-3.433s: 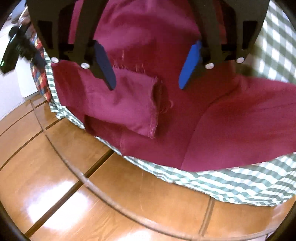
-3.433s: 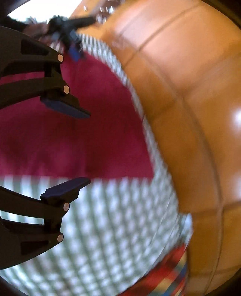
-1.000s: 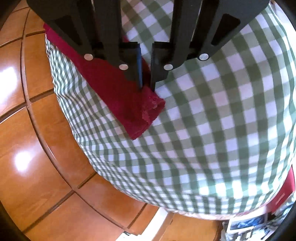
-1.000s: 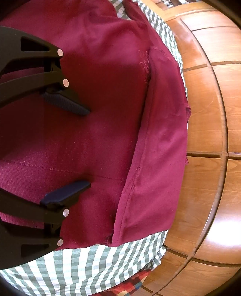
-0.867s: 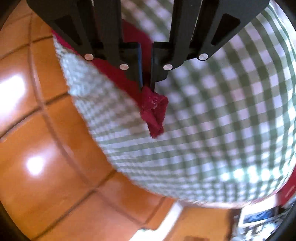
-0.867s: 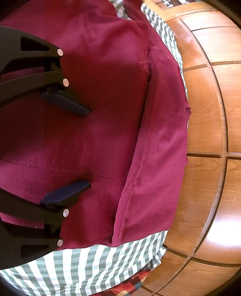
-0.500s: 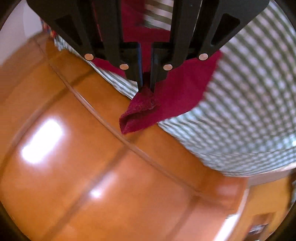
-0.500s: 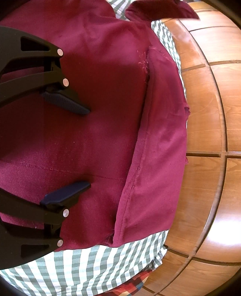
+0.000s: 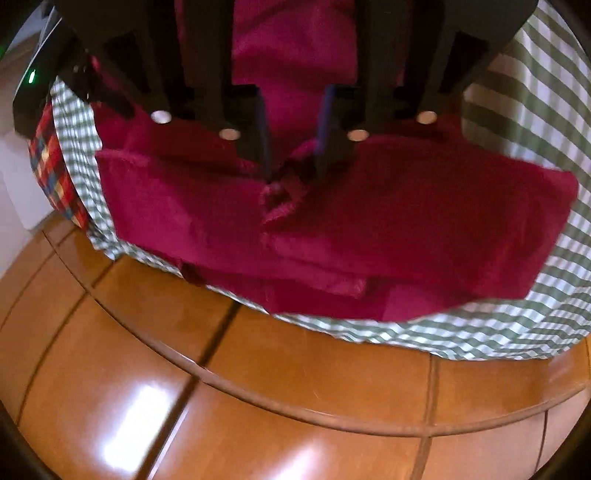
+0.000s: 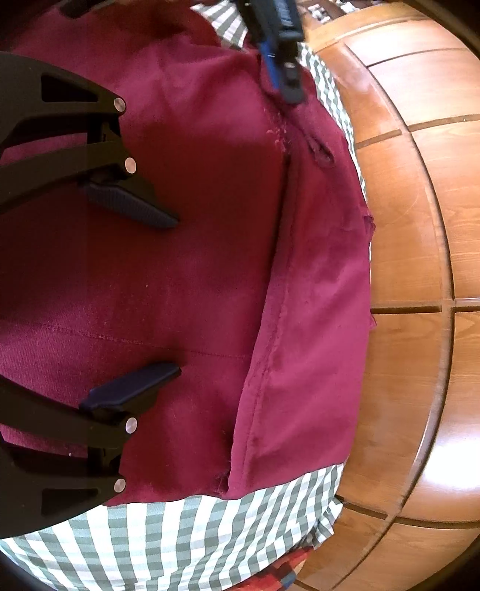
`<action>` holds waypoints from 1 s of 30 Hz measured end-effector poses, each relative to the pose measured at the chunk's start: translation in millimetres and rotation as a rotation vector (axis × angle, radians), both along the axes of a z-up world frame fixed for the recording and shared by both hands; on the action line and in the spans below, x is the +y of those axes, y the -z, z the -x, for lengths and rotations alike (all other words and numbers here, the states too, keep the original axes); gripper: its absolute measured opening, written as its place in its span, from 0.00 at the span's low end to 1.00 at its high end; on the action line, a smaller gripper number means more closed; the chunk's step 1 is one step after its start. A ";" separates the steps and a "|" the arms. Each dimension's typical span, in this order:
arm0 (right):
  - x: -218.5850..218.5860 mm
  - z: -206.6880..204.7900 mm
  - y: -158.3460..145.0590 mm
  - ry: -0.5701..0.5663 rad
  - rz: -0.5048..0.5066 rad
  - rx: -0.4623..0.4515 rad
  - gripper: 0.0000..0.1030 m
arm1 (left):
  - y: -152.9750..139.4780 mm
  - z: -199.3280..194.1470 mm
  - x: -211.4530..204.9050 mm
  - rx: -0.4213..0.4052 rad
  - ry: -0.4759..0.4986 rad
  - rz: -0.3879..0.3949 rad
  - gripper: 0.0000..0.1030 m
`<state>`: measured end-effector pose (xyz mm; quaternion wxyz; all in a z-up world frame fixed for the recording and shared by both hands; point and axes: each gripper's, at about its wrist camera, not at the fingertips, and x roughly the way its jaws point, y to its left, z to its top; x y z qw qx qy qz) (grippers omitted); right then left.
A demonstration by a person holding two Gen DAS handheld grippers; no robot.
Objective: Fold small clothes
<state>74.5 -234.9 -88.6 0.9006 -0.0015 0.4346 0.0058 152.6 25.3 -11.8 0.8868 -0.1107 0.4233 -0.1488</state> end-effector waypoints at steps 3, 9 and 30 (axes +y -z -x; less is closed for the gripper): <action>-2.2 -5.7 -13.7 -0.024 -0.106 0.009 0.63 | 2.9 14.2 4.5 -0.018 0.010 -0.003 0.29; 24.7 -41.4 -37.3 -0.153 -0.467 0.061 0.59 | 8.7 43.6 24.3 -0.045 -0.006 0.007 0.38; 100.4 -92.8 -134.5 -0.238 -0.130 -0.200 0.07 | 54.0 48.8 57.8 0.029 -0.091 0.062 0.40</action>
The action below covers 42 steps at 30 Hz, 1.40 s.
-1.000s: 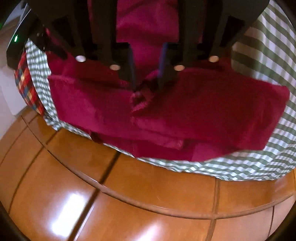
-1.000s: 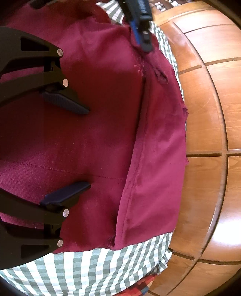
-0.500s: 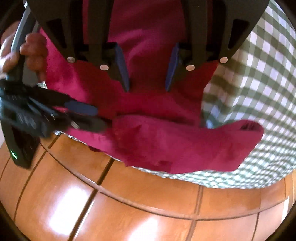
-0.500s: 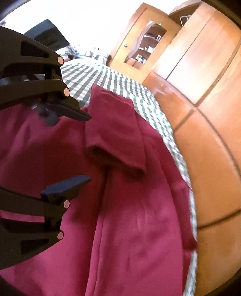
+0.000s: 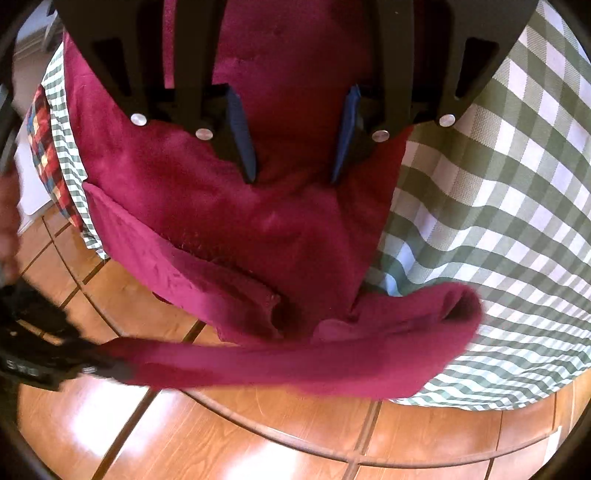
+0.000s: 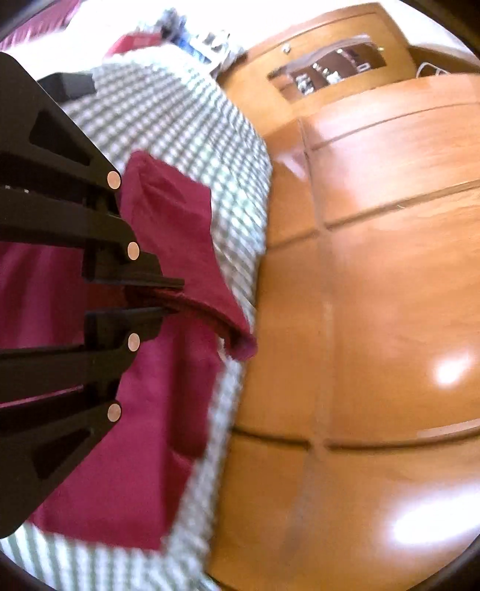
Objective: Fold small clothes
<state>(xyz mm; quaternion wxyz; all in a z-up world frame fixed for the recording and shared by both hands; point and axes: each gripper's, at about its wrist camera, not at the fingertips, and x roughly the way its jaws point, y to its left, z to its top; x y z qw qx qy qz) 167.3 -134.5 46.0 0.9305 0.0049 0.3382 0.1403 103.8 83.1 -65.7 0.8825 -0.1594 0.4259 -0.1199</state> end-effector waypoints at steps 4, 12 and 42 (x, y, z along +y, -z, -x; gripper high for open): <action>-47.3 -2.0 -1.3 0.113 0.067 -0.019 0.07 | -0.2 -0.1 -1.7 0.000 0.000 -0.010 0.40; -143.6 11.2 66.2 0.342 0.037 0.128 0.07 | -0.3 0.3 -9.9 0.000 0.001 -0.041 0.41; -202.3 59.9 82.8 0.425 -0.099 0.187 0.26 | -46.1 -46.2 30.7 0.074 -0.192 0.077 0.54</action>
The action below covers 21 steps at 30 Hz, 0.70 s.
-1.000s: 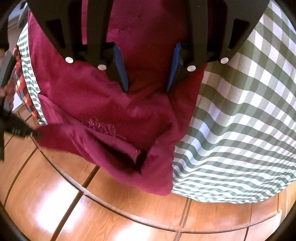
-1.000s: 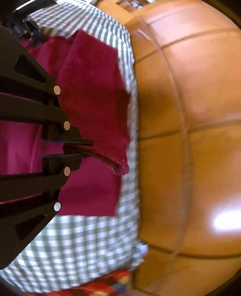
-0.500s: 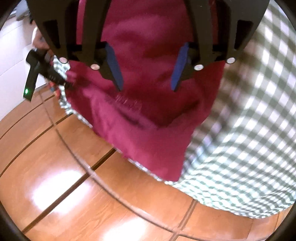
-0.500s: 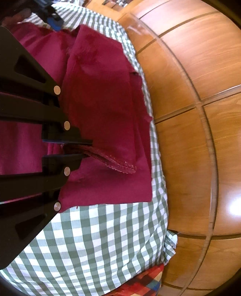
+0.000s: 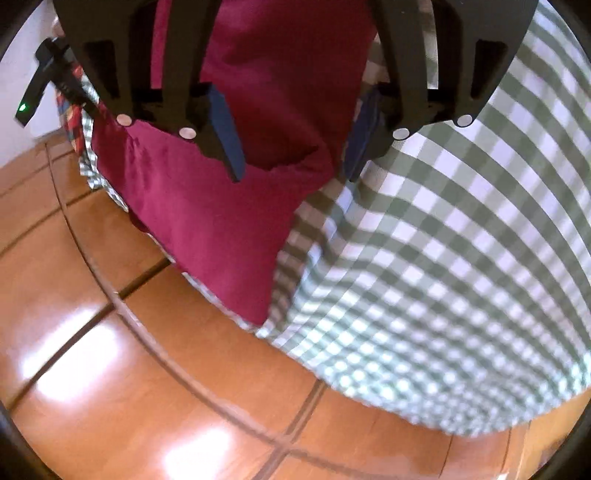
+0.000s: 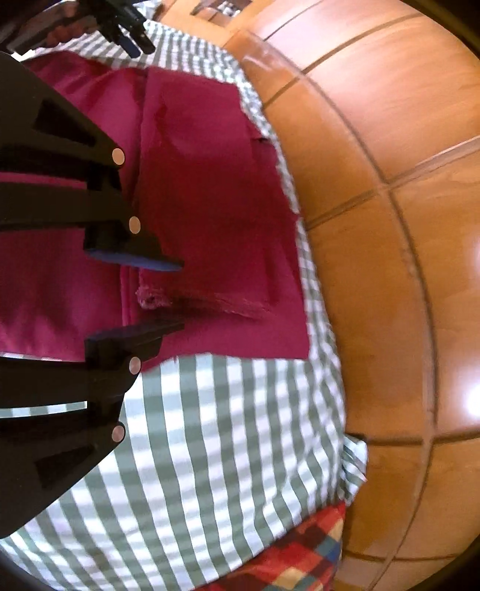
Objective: Fold small clothes
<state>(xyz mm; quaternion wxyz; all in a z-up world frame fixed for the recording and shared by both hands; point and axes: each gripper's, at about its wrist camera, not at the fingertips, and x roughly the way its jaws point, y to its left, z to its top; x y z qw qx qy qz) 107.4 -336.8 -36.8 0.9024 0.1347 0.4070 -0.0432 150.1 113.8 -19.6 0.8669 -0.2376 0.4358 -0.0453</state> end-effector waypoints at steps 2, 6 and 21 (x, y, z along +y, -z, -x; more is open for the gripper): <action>1.2 4.4 -9.9 -0.007 -0.006 -0.028 0.26 | -17.4 6.4 -9.0 -0.066 0.032 -0.062 0.54; 17.6 -6.8 -18.9 -0.054 -0.018 -0.043 0.26 | -33.9 -8.0 -29.2 -0.135 0.102 -0.128 0.55; 20.9 -68.3 39.3 -0.012 0.101 0.004 0.26 | 10.8 -108.2 -70.8 -0.020 0.130 -0.256 0.49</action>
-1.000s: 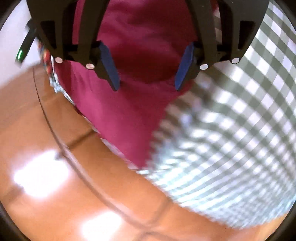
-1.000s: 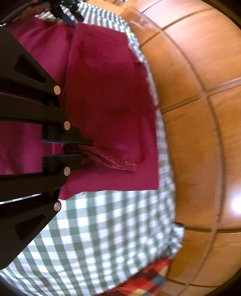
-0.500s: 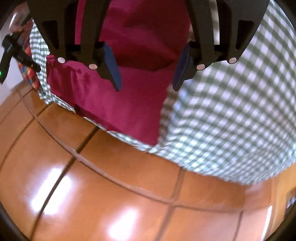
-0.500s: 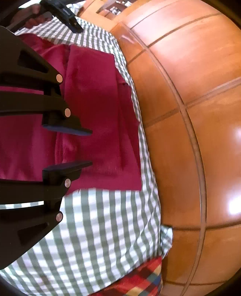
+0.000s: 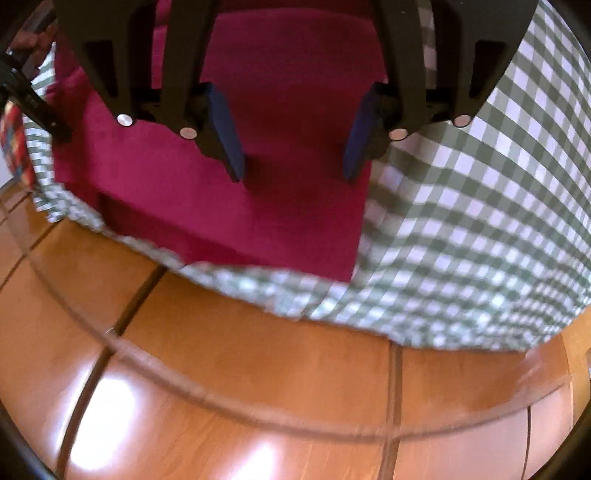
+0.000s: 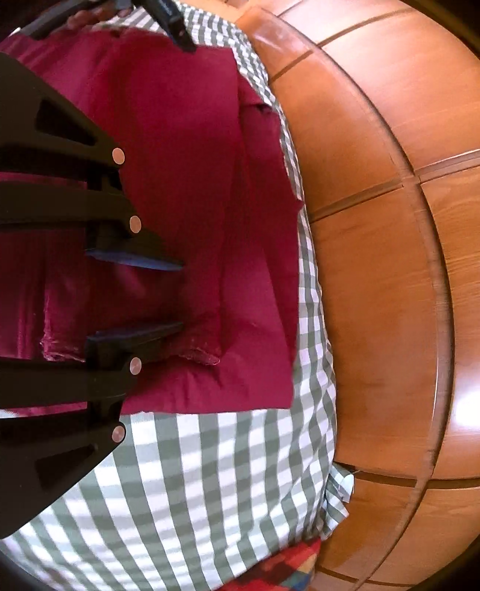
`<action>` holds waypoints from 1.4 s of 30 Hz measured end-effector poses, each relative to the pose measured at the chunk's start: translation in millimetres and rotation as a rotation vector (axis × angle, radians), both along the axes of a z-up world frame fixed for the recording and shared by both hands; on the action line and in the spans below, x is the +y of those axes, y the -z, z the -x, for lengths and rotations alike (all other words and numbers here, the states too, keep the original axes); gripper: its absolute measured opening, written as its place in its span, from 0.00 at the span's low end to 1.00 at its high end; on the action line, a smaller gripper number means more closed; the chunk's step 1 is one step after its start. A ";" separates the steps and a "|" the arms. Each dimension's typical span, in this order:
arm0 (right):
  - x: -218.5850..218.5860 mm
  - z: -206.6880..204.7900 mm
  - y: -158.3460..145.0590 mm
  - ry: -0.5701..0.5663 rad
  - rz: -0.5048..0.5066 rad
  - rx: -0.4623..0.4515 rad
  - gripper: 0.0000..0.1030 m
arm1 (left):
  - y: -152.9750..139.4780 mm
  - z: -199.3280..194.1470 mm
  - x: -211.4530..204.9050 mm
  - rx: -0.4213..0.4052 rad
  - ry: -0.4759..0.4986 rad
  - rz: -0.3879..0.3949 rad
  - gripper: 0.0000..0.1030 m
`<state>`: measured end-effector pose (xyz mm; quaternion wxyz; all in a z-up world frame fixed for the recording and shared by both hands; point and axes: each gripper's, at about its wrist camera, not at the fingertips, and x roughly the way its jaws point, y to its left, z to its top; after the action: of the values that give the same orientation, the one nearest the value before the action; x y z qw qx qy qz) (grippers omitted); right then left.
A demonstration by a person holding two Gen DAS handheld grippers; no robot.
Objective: Fold small clothes
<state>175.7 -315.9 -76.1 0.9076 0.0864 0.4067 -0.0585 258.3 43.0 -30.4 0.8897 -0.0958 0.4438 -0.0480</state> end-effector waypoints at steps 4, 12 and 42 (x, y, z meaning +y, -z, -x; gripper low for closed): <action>8.0 4.9 4.9 -0.004 0.054 -0.033 0.26 | 18.0 9.7 -2.3 -0.059 0.039 -0.066 0.49; 10.1 3.5 -7.5 -0.025 0.080 0.004 0.38 | -10.4 35.4 -5.7 -0.055 0.009 -0.136 0.66; -2.0 213.2 2.1 -0.077 -0.150 0.127 0.74 | -8.4 228.0 41.0 -0.097 0.052 -0.174 0.71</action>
<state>-37.6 -317.9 -78.2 0.8726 0.1348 0.4695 0.0018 30.3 84.1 -22.1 0.9135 -0.0042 0.4050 -0.0371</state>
